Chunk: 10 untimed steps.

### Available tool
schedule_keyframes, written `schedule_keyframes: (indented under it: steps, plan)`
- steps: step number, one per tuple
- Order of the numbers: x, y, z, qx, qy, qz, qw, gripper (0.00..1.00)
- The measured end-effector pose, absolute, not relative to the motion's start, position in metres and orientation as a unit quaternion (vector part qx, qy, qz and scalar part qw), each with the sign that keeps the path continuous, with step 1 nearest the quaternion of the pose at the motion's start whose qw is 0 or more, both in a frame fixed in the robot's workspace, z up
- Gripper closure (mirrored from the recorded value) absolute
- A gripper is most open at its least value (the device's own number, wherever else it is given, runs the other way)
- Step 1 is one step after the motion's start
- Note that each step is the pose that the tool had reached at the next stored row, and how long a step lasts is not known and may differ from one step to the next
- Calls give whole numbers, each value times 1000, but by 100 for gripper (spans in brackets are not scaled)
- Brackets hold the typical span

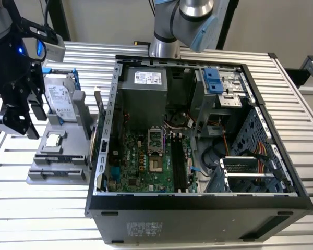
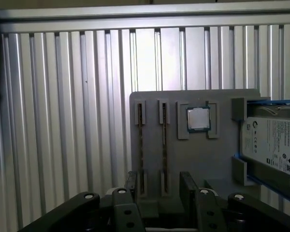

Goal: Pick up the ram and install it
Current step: 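Pick up the ram and move it above insertion slot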

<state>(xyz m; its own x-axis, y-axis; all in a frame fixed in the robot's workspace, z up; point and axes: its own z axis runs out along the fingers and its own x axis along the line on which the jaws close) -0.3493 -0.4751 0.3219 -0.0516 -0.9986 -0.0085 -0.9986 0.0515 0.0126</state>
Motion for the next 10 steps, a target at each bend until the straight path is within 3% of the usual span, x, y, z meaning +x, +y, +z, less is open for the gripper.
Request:
schedule_keyframes:
  steps: [10]
  plan:
    - [-349,-475,317,689,-725,-8,2,0]
